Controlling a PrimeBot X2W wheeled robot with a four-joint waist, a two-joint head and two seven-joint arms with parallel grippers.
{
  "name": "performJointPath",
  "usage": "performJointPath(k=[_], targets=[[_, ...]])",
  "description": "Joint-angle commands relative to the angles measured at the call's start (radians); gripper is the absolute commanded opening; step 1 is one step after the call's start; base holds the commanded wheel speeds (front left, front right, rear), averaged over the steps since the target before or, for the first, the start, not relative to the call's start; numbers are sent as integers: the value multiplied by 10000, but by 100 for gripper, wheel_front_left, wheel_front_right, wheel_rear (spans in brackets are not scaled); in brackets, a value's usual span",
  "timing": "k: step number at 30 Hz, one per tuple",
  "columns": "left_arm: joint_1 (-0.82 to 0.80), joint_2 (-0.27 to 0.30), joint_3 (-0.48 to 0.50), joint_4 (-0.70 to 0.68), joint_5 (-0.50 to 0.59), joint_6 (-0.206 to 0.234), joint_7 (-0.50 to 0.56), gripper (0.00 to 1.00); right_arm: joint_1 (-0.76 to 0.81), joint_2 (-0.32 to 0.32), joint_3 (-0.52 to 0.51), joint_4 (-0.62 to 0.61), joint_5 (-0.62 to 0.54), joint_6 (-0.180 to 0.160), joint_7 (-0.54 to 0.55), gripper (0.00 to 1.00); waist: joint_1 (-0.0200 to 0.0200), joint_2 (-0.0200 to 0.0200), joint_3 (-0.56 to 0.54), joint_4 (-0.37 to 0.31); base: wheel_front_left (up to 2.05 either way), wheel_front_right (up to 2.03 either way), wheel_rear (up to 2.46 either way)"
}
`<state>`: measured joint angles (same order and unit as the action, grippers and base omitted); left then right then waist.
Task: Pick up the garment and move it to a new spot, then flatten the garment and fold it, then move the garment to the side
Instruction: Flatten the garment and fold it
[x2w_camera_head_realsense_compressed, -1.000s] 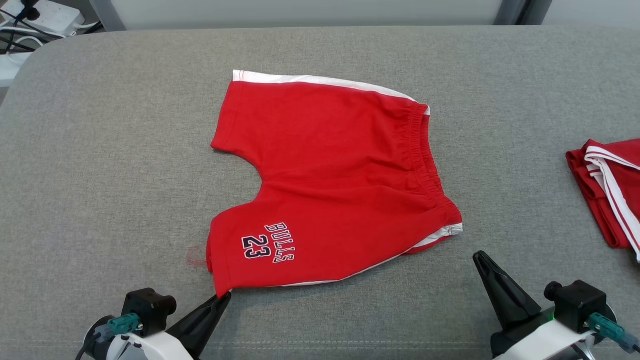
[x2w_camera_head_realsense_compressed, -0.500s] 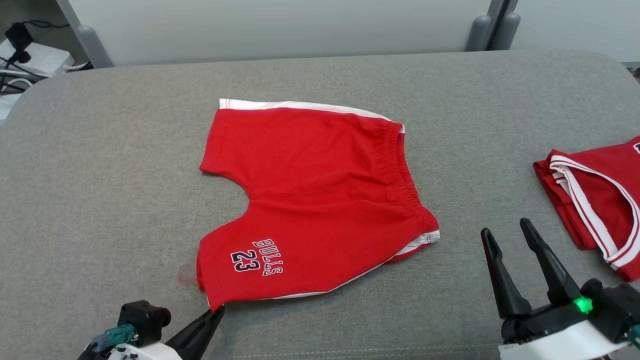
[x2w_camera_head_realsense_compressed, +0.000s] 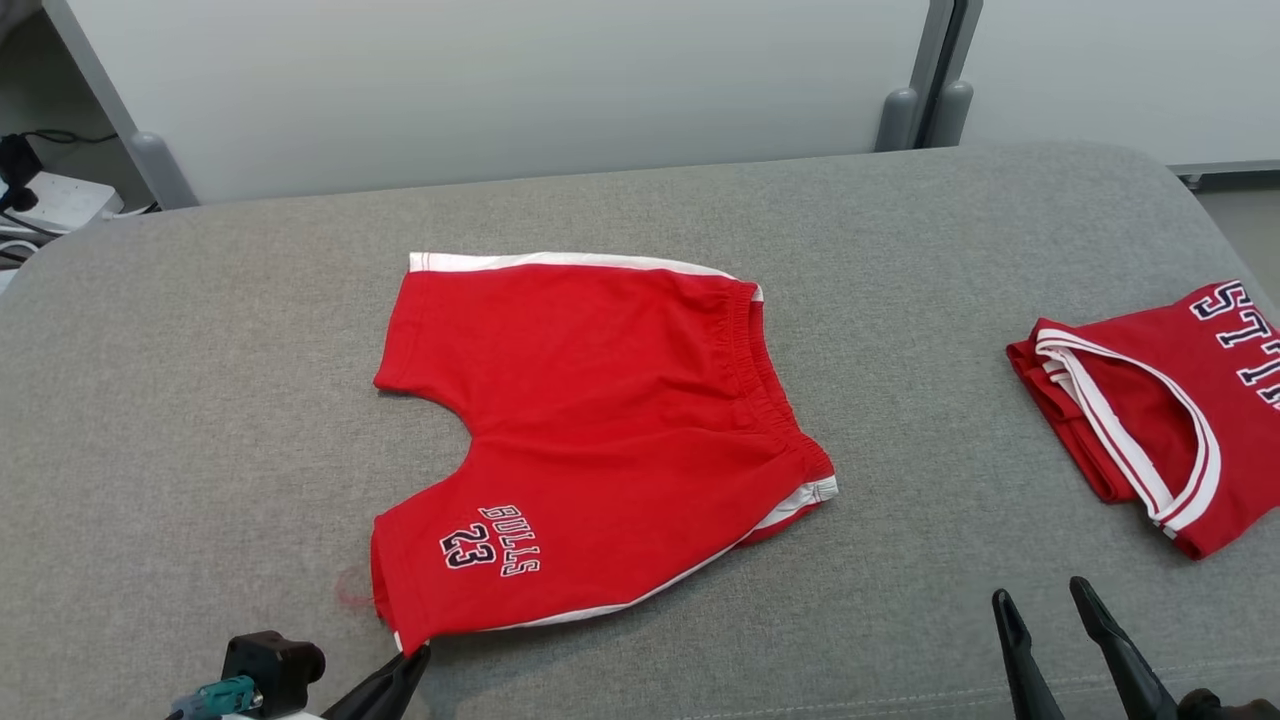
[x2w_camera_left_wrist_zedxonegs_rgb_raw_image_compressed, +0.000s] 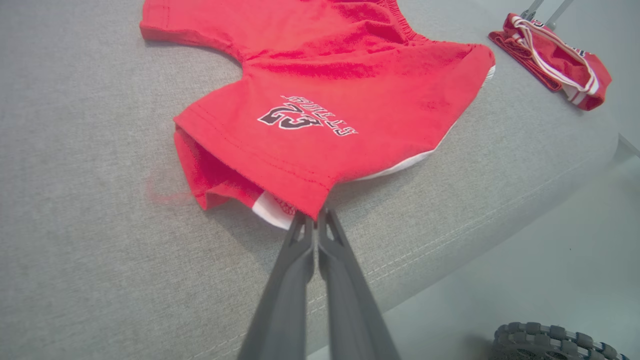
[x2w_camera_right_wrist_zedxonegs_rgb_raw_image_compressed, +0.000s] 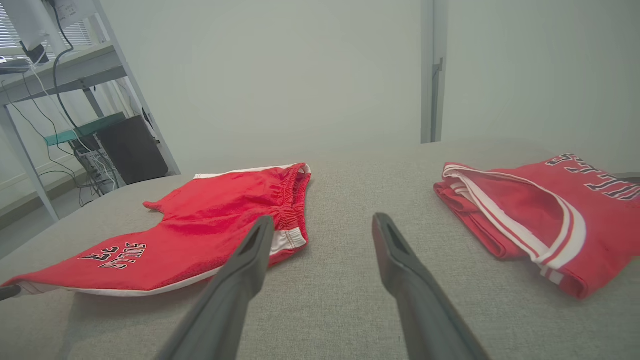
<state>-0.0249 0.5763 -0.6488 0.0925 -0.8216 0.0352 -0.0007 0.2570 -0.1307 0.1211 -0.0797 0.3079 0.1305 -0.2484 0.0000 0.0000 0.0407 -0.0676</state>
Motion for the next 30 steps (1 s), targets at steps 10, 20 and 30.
performJointPath(k=[10,20,30], targets=[[-230,194,373,4,-213,-11,-82,0,-202,-375,-48,-90,-158,2,-133,100,0,0,-319,-6,0,0,0],[-182,171,318,19,-284,9,-61,0,-143,-432,65,-71,-63,2,-133,100,0,0,-370,36,0,0,0],[-363,193,303,-83,-238,49,-25,0,-1180,-1175,587,419,355,2,257,100,0,0,-96,111,0,0,0]])
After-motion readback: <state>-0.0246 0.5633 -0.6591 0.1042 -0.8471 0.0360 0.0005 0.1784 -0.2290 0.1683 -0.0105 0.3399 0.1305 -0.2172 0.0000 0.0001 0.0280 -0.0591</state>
